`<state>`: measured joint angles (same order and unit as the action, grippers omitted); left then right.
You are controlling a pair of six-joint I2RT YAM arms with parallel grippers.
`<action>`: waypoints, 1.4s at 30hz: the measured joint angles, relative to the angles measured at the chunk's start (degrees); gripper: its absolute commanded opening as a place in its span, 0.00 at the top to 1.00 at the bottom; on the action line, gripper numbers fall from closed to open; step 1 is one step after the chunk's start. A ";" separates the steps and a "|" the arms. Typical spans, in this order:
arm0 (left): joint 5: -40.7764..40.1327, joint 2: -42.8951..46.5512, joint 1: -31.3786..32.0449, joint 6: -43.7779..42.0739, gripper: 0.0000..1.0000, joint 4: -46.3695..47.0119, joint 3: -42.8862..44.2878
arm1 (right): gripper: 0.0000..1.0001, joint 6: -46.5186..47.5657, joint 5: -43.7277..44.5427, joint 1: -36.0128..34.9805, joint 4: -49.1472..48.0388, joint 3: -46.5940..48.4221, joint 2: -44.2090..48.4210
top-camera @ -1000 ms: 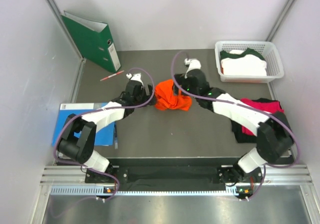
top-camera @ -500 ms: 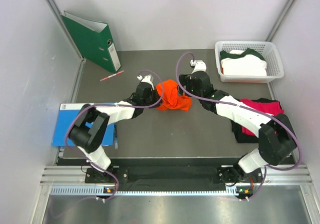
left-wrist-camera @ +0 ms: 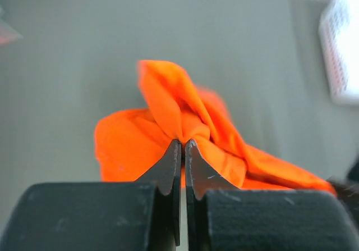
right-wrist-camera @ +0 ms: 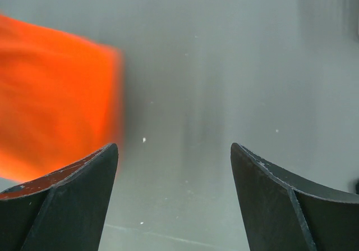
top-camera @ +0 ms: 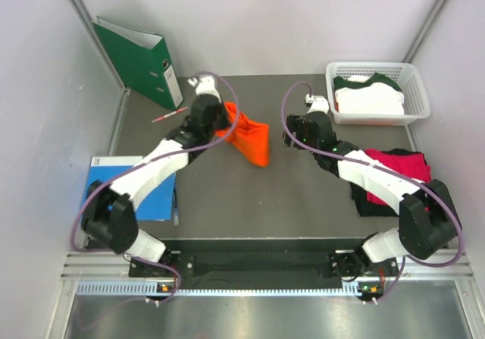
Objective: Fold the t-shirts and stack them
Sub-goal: Flatten out the tshirt
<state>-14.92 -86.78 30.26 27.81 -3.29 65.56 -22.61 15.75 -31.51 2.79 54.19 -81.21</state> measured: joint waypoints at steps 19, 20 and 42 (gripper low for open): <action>14.14 -11.13 1.57 -15.56 1.00 -21.35 37.38 | 0.20 -2.60 -3.23 4.48 -0.68 -4.83 1.14; 15.47 -14.21 3.08 -15.85 1.00 -21.75 36.52 | 0.20 -2.60 -3.19 5.07 -0.61 -5.62 1.70; 13.38 -5.66 12.46 -8.00 0.13 -13.22 3.17 | 0.20 -2.51 -3.89 10.05 -2.80 -8.94 3.80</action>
<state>-1.54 -92.44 42.72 19.81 -16.51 68.73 -25.12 11.86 -21.45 -0.01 45.25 -77.41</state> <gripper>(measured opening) 0.889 0.803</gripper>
